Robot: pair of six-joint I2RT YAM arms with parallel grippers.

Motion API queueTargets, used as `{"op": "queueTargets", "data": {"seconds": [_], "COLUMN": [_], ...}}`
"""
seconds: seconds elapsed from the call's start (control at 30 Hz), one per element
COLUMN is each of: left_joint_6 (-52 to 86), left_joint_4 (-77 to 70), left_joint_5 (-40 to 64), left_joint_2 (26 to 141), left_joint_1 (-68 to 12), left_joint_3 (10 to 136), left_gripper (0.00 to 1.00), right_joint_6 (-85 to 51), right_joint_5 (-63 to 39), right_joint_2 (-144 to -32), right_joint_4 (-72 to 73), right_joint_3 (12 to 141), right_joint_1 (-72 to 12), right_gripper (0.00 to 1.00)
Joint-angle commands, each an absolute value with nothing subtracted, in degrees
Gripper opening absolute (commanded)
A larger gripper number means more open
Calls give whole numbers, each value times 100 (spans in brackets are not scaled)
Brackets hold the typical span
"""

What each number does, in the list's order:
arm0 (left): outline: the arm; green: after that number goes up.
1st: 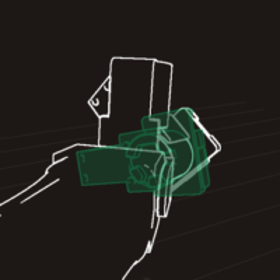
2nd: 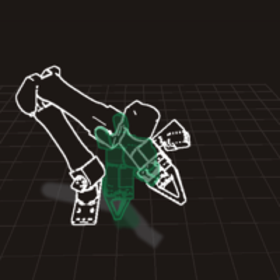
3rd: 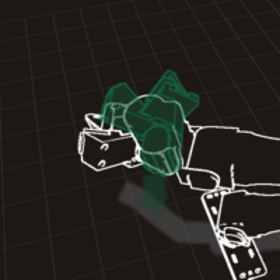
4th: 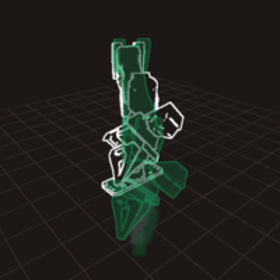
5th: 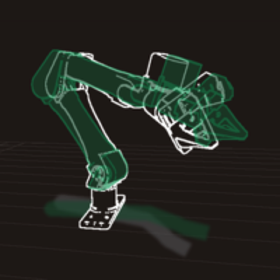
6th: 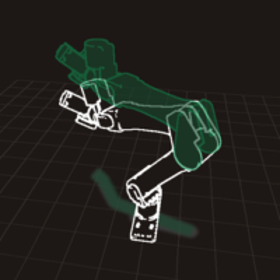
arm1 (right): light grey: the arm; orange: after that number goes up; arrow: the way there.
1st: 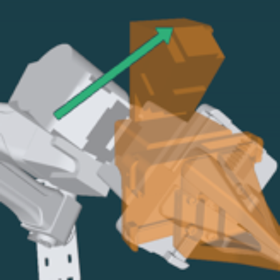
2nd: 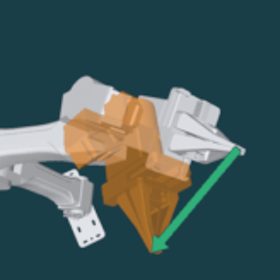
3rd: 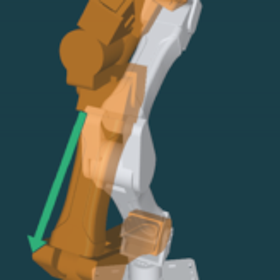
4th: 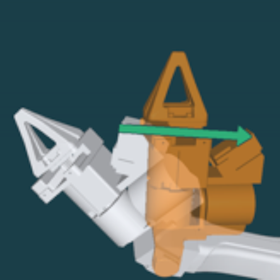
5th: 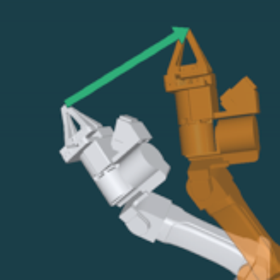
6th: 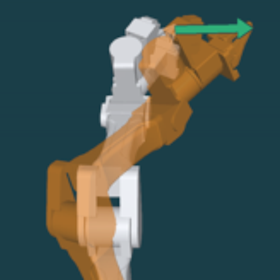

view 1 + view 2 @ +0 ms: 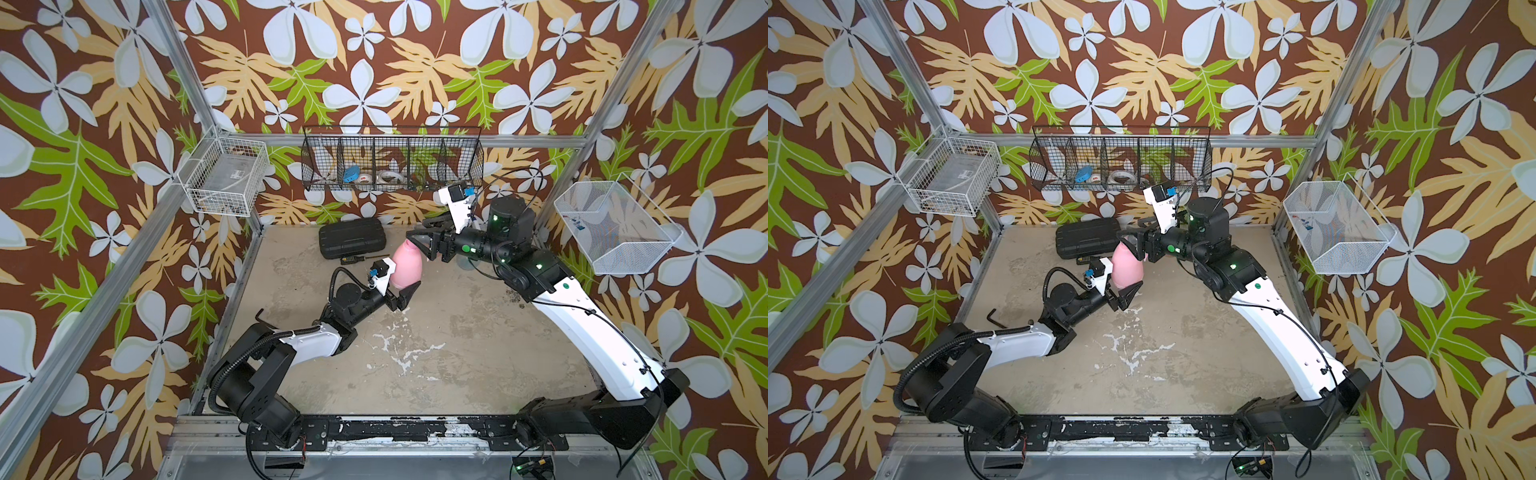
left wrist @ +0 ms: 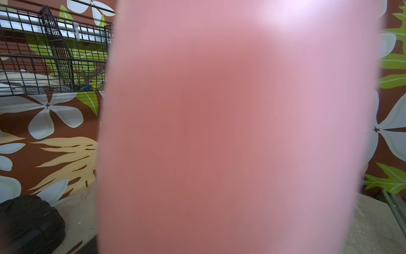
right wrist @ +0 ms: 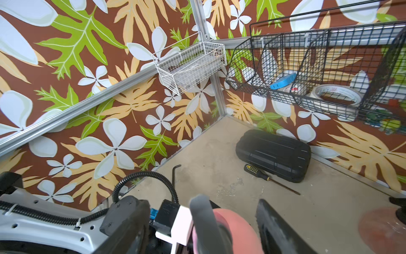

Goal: Attach spray nozzles to spray bottles
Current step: Screw the spray nozzle on the spray bottle.

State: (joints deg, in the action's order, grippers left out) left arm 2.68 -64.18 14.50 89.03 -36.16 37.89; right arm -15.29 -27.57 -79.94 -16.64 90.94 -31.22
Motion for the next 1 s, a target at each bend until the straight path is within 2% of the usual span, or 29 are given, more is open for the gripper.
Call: {"op": "queueTargets", "data": {"seconds": [0.0, 0.13, 0.23, 0.6, 0.67, 0.77, 0.97], "left_joint_6": [360, 360, 369, 472, 487, 475, 420], "left_joint_4": [-6794, -6794, -6790, -6785, -6768, -6750, -6680], "left_joint_5": [1564, 1575, 1623, 1725, 1757, 1775, 1775], "left_joint_2": [8853, 8825, 8830, 8851, 8851, 8842, 8819], "left_joint_1": [-3605, -3604, -3604, -3605, -3604, -3603, -3603], "left_joint_3": [3821, 3821, 3841, 3868, 3875, 3878, 3852], "left_gripper": [54, 54, 54, 53, 53, 53, 54], "right_joint_6": [-1389, -1423, -1474, -1791, -1809, -1830, -1743], "right_joint_5": [-2583, -2693, -2819, -3194, -3202, -3182, -3169], "right_joint_2": [-7963, -7885, -7783, -7959, -8030, -8127, -8106], "right_joint_4": [-1560, -1423, -1190, -764, -723, -716, -763], "right_joint_3": [9072, 8936, 8801, 8827, 8876, 8977, 8965], "right_joint_1": [-3120, -3120, -3126, -3121, -3120, -3123, -3185], "right_gripper": [73, 57, 49, 47, 44, 31, 14]}}
